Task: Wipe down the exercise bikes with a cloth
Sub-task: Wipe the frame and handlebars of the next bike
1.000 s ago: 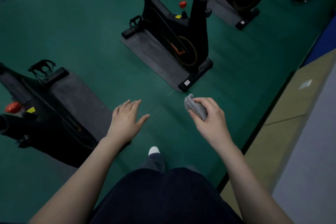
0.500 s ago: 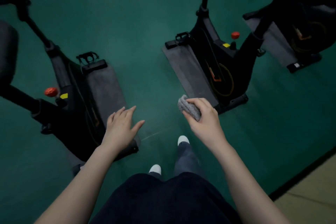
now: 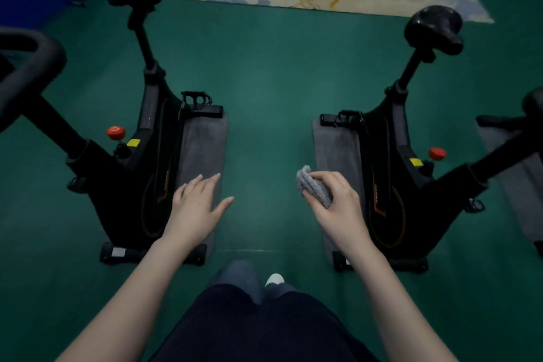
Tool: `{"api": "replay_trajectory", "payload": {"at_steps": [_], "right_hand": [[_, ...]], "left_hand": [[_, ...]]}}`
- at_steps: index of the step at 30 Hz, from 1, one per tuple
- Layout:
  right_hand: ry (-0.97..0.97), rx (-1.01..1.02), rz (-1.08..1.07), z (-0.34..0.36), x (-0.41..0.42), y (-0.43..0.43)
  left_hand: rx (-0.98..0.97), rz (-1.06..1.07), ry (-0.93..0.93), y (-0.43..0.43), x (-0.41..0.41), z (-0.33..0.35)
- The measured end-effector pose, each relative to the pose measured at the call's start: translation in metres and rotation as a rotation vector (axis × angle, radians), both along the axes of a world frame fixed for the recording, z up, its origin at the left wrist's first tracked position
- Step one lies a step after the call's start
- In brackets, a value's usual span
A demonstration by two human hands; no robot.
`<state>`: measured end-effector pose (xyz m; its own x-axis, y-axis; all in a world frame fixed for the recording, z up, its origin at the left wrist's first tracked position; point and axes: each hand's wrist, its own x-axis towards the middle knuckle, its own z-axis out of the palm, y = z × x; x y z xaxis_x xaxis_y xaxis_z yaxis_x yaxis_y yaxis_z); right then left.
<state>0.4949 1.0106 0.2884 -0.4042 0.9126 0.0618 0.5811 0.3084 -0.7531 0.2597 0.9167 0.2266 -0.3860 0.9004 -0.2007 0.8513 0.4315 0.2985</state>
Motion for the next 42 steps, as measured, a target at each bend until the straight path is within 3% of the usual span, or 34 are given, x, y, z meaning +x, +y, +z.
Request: {"api": "replay_trajectory", "payload": {"at_steps": [13, 25, 33, 42], "right_hand": [[0.004, -0.009, 0.171, -0.005, -0.039, 0.105], [-0.024, 0.017, 0.294, -0.006, -0.142, 0.225], [-0.038, 0.023, 0.517, -0.004, -0.221, 0.259], [-0.033, 0.007, 0.879, -0.012, -0.316, 0.306]], "left_hand": [[-0.033, 0.174, 0.01, 0.063, -0.021, 0.001], [-0.003, 0.28, -0.021, 0.157, -0.097, -0.012], [-0.03, 0.446, -0.031, 0.162, -0.133, -0.01], [-0.06, 0.792, -0.041, 0.17, -0.158, -0.012]]}}
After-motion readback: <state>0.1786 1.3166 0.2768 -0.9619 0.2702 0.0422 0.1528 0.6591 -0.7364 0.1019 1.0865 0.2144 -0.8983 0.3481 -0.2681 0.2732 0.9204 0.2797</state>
